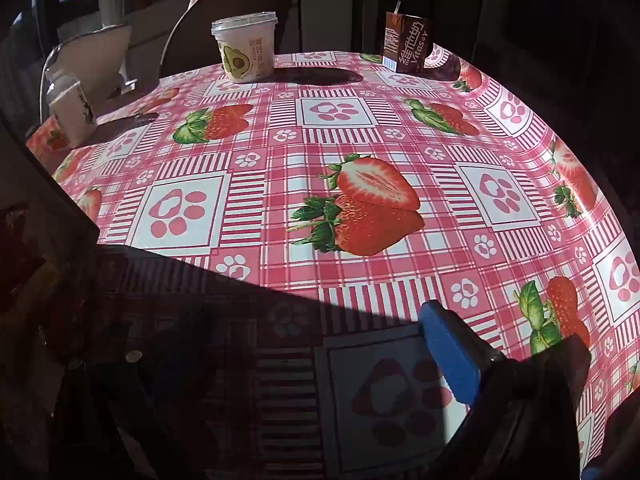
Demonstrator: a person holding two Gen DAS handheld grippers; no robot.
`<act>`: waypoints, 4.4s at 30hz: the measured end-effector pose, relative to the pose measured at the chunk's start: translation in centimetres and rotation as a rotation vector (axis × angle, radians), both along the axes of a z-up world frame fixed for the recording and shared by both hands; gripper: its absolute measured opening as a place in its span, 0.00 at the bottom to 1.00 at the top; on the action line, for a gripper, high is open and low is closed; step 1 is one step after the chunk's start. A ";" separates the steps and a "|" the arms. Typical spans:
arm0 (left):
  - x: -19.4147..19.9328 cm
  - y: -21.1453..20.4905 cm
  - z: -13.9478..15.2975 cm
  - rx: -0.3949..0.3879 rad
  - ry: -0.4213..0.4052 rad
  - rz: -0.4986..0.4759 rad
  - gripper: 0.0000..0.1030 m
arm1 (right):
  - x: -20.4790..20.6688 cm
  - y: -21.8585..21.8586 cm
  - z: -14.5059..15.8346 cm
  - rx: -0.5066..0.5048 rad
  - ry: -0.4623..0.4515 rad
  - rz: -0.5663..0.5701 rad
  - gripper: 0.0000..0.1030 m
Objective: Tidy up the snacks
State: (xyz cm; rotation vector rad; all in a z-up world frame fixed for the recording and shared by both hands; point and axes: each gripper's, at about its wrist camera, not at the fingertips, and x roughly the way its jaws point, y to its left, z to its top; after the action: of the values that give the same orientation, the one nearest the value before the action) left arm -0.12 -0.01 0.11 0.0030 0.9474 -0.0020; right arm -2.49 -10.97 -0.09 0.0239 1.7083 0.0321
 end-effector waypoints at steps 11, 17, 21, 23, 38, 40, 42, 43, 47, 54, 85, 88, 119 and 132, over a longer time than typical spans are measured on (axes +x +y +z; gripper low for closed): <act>0.0 0.0 -0.1 0.000 0.000 0.000 1.00 | 0.8 -0.3 0.0 0.001 0.006 0.004 1.00; 0.0 0.0 -0.1 0.000 0.000 0.000 1.00 | 0.7 -0.1 0.0 -0.003 0.006 0.001 1.00; 0.0 0.0 -0.1 0.000 -0.001 0.000 1.00 | 0.4 -0.3 -0.1 -0.003 0.010 0.002 1.00; 0.0 0.0 -0.1 0.000 -0.001 0.000 1.00 | 0.6 -0.1 -0.2 -0.001 0.012 0.003 1.00; 0.0 0.0 -0.1 0.000 0.000 0.000 1.00 | 0.2 0.0 0.0 0.007 -0.003 -0.001 1.00; 0.0 0.0 -0.1 0.000 -0.001 0.000 1.00 | 0.2 -0.1 0.1 0.011 -0.006 -0.002 1.00; 0.0 0.0 -0.1 0.000 0.000 0.000 1.00 | 0.2 -0.1 0.1 0.010 -0.005 -0.002 1.00; 0.0 0.0 -0.1 0.000 0.000 0.000 1.00 | 0.3 -0.1 0.1 0.009 -0.003 -0.001 1.00; 0.0 0.0 -0.1 0.000 0.000 0.000 1.00 | 0.5 -0.1 0.0 0.006 0.004 -0.001 1.00; 0.0 0.0 -0.1 0.000 0.000 0.000 1.00 | 1.0 0.0 -0.1 0.016 0.036 -0.003 1.00; 1.5 14.9 4.9 0.184 0.384 -0.058 1.00 | 10.5 3.2 -3.3 0.025 0.106 0.007 1.00; 2.4 16.9 3.2 0.205 0.425 -0.071 1.00 | 13.1 6.8 -3.2 0.095 0.055 0.058 1.00; 6.5 17.0 0.5 0.073 0.500 -0.200 0.62 | 20.5 21.5 -6.2 0.107 0.045 0.448 0.78; 1.8 15.2 7.0 -0.053 0.422 -0.153 0.23 | 16.4 16.5 -2.9 0.351 0.091 0.146 0.24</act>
State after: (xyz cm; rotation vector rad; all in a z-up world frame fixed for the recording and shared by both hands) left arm 1.71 15.18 7.08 0.0274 1.3667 -0.1752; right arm 13.93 5.54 -2.95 0.1636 1.7746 0.4453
